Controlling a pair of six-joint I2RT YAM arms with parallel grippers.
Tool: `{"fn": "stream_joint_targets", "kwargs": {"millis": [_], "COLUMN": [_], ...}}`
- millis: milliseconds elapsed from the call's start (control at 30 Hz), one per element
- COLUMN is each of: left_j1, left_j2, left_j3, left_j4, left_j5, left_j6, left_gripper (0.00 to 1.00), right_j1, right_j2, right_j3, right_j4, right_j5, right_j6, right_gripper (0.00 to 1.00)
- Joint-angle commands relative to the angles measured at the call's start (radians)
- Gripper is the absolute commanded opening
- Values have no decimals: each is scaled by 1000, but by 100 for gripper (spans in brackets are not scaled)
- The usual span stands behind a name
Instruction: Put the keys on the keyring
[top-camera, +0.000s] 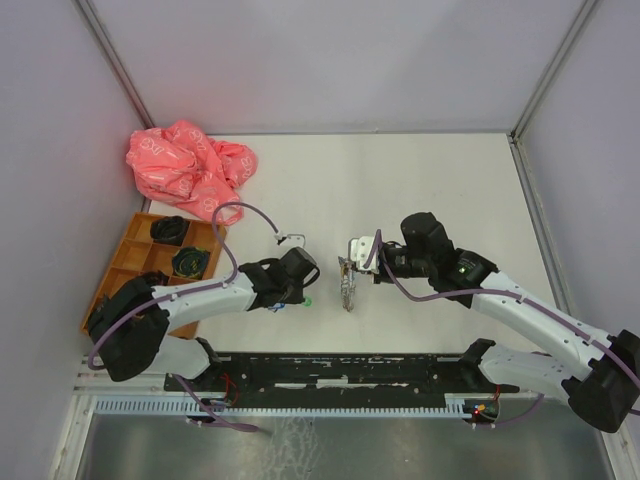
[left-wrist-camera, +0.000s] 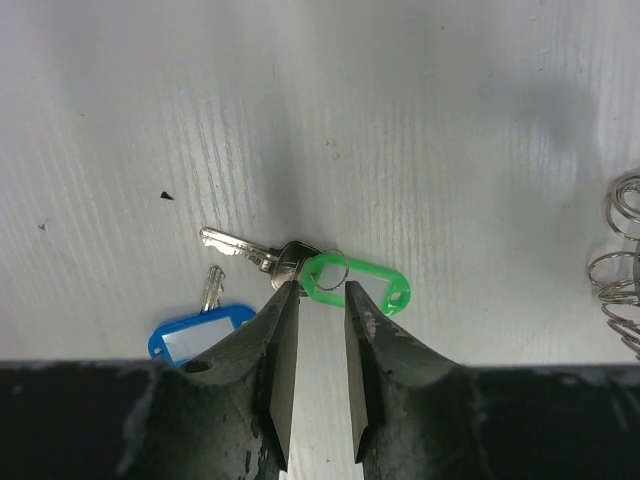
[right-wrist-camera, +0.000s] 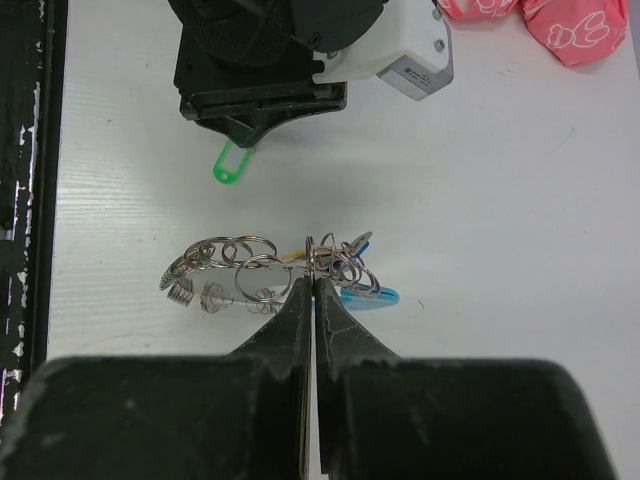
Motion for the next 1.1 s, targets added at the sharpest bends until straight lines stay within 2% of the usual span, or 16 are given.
{"fn": "stream_joint_targets", "kwargs": {"millis": [0, 333, 667, 1067], "left_j1": [0, 1, -1, 0], "left_j2": [7, 126, 207, 222], "left_j3": [83, 195, 240, 243], "left_j4": [-76, -141, -199, -213], "left_j5": [-25, 28, -8, -37], "left_j6": [-63, 40, 76, 90], "left_gripper": [33, 35, 33, 11], "right_j1": [7, 11, 13, 14], "right_j2": [-32, -41, -47, -44], "right_j3": [13, 8, 8, 8], "right_j4": [51, 51, 48, 47], "right_j5": [-20, -16, -13, -11], "right_j6": [-4, -6, -5, -4], "right_gripper": [1, 1, 1, 1]}}
